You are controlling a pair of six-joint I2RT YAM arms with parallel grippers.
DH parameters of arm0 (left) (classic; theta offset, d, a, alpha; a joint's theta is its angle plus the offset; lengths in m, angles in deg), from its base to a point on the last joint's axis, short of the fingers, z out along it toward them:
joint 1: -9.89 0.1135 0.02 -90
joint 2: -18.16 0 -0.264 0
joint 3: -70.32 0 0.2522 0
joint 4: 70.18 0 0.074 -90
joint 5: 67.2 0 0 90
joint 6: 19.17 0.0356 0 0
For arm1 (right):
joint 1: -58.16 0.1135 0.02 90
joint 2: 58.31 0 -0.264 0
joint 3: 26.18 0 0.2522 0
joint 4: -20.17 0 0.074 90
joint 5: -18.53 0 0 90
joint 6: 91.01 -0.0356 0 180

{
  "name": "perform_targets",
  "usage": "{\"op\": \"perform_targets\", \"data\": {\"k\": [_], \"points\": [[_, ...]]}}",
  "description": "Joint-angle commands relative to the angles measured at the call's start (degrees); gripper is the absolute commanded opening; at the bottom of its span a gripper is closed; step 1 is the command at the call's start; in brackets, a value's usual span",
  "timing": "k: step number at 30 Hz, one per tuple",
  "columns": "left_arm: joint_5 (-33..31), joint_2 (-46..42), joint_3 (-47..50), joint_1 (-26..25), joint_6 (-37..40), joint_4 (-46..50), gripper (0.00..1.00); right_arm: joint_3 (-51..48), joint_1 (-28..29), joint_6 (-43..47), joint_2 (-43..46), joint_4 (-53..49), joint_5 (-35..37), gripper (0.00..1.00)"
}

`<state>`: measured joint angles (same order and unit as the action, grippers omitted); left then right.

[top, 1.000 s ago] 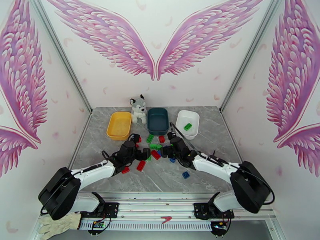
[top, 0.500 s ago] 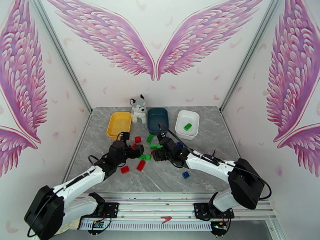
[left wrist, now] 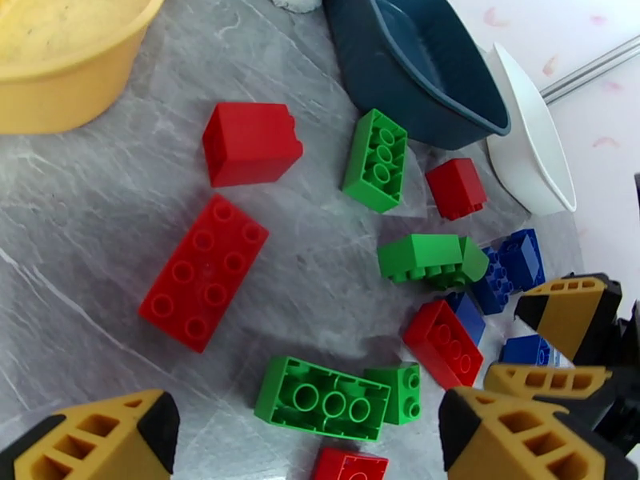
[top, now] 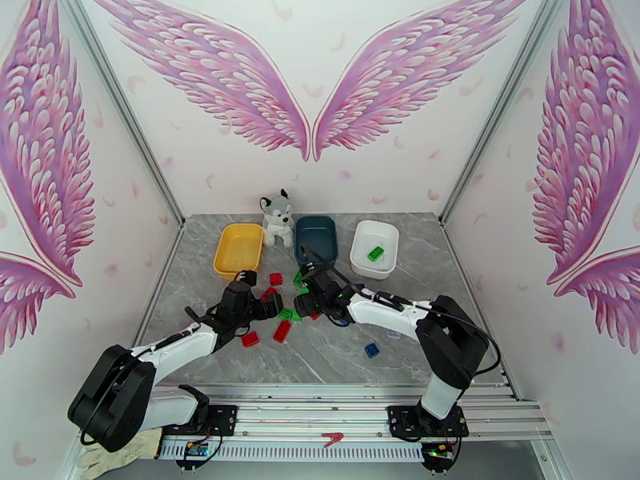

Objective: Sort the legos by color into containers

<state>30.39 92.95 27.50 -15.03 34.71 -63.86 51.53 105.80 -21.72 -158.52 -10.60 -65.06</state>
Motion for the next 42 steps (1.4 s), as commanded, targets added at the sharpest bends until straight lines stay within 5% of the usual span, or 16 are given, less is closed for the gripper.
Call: {"op": "perform_targets", "data": {"k": [1,9,22,33,42], "points": [[1.6,-1.0,0.8,0.9,-2.0,-2.4,0.91,2.1,2.3,1.7,-0.5,0.1,-2.1,0.75],[-0.4,-7.5,5.2,7.0,-4.9,-2.6,0.90,3.6,5.8,3.8,-2.6,-0.5,-2.2,0.71],[6.5,-20.6,10.8,21.1,-9.9,-1.4,0.97,27.0,6.3,13.0,-18.9,-12.5,-4.8,0.75],[10.9,-14.4,11.0,22.1,-11.7,-5.9,0.98,30.2,6.2,15.0,-26.5,-14.1,-4.1,0.79],[10.4,-12.2,10.6,22.0,-10.3,-6.0,0.97,29.7,6.1,15.3,-26.8,-14.1,-3.0,0.59]]}}
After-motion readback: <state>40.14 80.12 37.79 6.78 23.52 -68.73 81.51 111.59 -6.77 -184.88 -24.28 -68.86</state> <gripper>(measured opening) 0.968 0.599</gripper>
